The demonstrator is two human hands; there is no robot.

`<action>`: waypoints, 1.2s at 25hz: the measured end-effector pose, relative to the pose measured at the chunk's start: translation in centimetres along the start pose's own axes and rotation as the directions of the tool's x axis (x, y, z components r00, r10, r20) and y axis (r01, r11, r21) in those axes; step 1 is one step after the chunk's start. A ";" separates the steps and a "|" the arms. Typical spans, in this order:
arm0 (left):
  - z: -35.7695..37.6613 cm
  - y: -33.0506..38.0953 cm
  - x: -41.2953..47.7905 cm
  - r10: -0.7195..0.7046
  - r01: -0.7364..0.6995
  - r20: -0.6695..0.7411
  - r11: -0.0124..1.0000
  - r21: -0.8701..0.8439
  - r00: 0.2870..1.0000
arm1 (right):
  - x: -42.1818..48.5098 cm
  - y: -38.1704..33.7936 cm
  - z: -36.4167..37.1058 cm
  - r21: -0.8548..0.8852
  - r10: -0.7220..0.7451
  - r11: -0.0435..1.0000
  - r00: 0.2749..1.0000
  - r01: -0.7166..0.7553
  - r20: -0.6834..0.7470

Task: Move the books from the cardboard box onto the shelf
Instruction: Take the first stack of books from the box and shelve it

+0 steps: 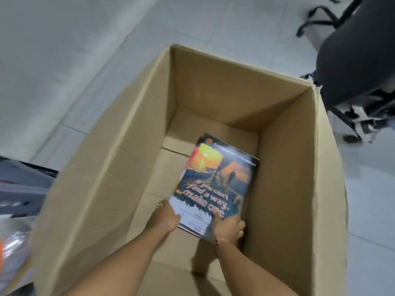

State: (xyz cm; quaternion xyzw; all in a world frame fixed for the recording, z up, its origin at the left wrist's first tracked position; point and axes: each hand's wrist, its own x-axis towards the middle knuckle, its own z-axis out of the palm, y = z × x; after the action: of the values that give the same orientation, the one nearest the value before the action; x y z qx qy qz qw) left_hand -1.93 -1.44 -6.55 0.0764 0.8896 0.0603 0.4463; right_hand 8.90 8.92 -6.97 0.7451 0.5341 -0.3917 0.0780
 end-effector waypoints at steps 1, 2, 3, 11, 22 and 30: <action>1.0 0.5 0.4 -0.002 0.001 -0.038 1.000 -0.009 0.999 | 0.6 0.6 0.3 0.025 -0.017 1.000 1.000 0.018 -0.023; 1.5 1.1 0.5 -0.010 0.010 -0.098 1.000 0.001 0.995 | 0.9 0.8 0.5 0.052 -0.022 0.998 0.999 0.024 -0.043; 1.8 1.7 0.4 -0.028 0.032 -0.156 0.999 0.023 0.987 | 1.1 0.8 0.6 0.070 -0.024 0.997 0.998 0.028 -0.062; -0.4 2.2 -1.1 -0.200 0.194 -0.200 0.980 -0.053 0.959 | -2.1 -1.1 -0.1 0.118 0.038 0.993 0.977 -0.014 -0.209; -12.1 -5.4 -23.8 0.176 -0.373 -0.830 0.927 -0.042 0.530 | -21.8 -4.5 -8.9 0.654 -0.493 0.410 0.758 0.636 -0.428; -22.2 -19.1 -47.3 -0.047 -0.342 -0.789 0.916 0.211 -0.613 | -49.7 -10.5 -15.0 0.512 -0.775 -0.373 0.044 0.774 -0.631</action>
State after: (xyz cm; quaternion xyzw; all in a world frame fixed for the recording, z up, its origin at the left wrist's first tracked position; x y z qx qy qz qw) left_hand 6.56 -30.01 40.39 0.0841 0.7522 0.2686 -0.5958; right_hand 1.33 -15.20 39.62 0.0832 0.6354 -0.5174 -0.5672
